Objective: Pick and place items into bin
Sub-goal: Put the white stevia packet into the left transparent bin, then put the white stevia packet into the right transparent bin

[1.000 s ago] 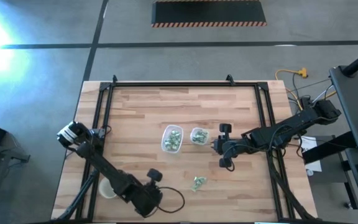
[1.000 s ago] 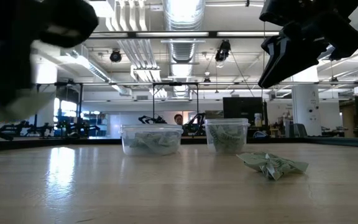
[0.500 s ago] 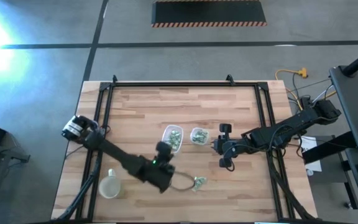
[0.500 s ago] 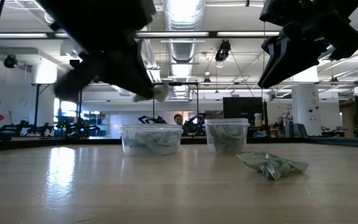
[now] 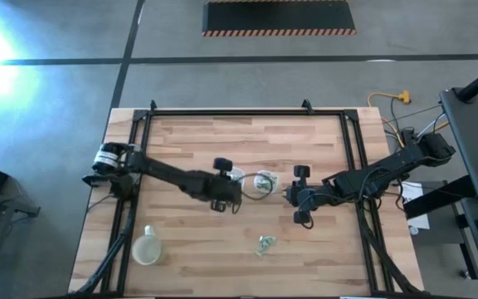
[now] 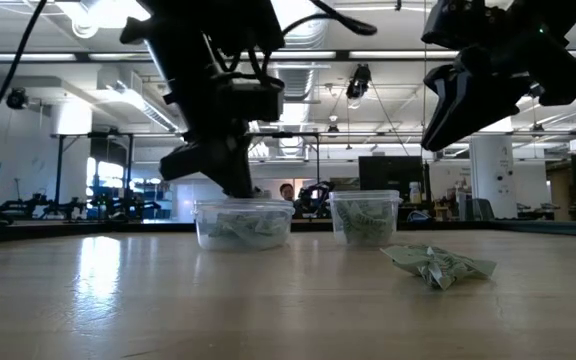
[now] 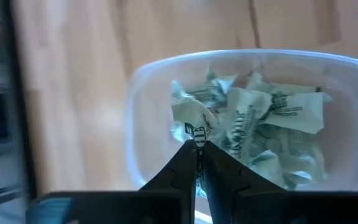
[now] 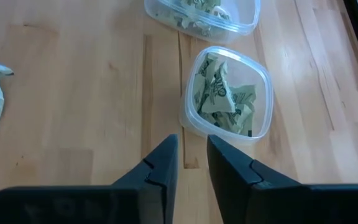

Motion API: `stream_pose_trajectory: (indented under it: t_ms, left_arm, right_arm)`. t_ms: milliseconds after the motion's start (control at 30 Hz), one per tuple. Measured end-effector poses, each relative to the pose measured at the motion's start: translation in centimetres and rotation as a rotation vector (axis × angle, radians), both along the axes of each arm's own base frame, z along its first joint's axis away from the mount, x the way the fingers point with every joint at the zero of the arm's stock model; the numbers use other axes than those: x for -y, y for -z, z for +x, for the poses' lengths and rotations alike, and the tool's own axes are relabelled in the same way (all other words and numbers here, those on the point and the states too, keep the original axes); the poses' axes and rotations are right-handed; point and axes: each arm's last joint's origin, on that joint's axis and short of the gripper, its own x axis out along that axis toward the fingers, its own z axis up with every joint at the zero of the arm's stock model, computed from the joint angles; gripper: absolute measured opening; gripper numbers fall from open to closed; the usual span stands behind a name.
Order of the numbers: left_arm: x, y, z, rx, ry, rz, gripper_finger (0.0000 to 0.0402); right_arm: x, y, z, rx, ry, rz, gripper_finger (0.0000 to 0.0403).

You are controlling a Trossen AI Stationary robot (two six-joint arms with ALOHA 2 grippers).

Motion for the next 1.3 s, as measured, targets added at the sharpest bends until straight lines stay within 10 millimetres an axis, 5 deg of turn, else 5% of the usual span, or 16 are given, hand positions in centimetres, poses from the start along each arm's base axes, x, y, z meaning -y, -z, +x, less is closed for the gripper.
stream_pose_trajectory:
  t_ms: [467, 867, 1133, 1300]
  left_arm:
    - [-1.5, 0.1, 0.2, -0.006, -0.021, -0.078, 0.0013]
    - [-1.5, -0.1, 0.3, 0.001, -0.024, -0.074, 0.0141]
    - [-0.2, -4.2, -0.2, 0.141, 0.017, -0.091, 0.0162]
    - [0.5, -7.3, -2.5, 0.302, 0.074, -0.108, 0.0162]
  right_arm:
    - [0.0, 0.3, -0.1, 0.006, 0.000, 0.002, 0.0068]
    - [0.0, 0.3, 0.0, 0.009, 0.000, 0.003, 0.0080]
    - [-0.1, 0.4, 0.3, 0.073, -0.014, 0.014, 0.0071]
    - [-0.1, 0.8, 0.2, 0.079, -0.033, 0.001, 0.0072]
